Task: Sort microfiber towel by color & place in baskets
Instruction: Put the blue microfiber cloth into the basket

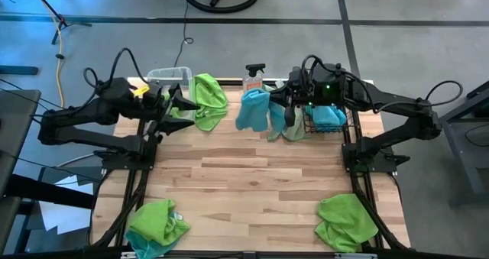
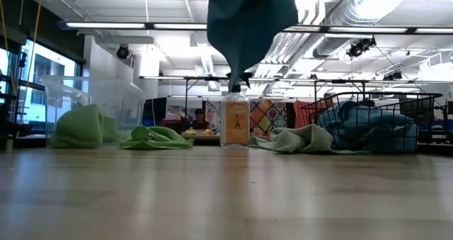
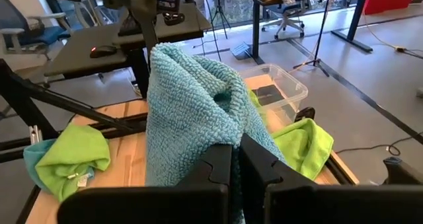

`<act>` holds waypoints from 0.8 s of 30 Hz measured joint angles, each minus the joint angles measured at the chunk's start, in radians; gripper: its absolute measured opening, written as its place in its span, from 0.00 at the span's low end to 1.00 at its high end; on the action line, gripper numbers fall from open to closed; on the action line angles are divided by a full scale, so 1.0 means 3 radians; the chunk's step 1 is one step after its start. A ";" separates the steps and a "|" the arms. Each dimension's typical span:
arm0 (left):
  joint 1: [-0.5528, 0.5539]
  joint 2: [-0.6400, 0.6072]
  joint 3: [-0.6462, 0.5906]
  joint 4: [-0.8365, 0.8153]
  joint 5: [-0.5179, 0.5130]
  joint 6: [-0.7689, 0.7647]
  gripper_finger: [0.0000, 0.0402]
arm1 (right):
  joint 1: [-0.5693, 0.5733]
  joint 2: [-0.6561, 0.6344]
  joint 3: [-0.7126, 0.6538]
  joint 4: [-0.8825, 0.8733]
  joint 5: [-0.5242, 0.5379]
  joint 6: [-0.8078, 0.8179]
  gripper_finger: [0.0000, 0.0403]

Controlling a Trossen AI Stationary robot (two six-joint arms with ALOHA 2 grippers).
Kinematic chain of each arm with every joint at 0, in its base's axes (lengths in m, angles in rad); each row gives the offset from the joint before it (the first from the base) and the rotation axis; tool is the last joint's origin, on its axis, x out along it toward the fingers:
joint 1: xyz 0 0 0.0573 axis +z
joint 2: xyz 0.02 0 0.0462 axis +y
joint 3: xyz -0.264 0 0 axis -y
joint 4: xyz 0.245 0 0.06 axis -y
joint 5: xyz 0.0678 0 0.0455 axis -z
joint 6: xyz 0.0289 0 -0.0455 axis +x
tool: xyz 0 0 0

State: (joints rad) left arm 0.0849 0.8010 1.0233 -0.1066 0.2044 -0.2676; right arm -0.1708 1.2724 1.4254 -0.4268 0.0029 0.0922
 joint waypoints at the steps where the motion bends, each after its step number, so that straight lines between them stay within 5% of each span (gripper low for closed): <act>1: 0.0000 0.0017 0.0000 -0.0002 -0.0037 0.0032 0.61 | -0.0010 0.0000 0.0000 -0.0010 0.0000 0.0001 0.00; 12: 0.0000 0.0178 -0.0003 -0.0005 -0.0412 0.0114 0.61 | -0.0814 -0.0047 0.0000 -0.0792 0.0216 0.0031 0.00; 24: 0.0000 0.0244 -0.0003 -0.0005 -0.0456 0.0111 0.61 | -0.1786 -0.0334 0.0000 -0.1486 0.0633 -0.0241 0.00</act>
State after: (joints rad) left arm 0.0849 0.8742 1.0225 -0.1081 0.0677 -0.2344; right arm -0.7065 1.1722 1.4254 -0.8727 0.1927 0.0200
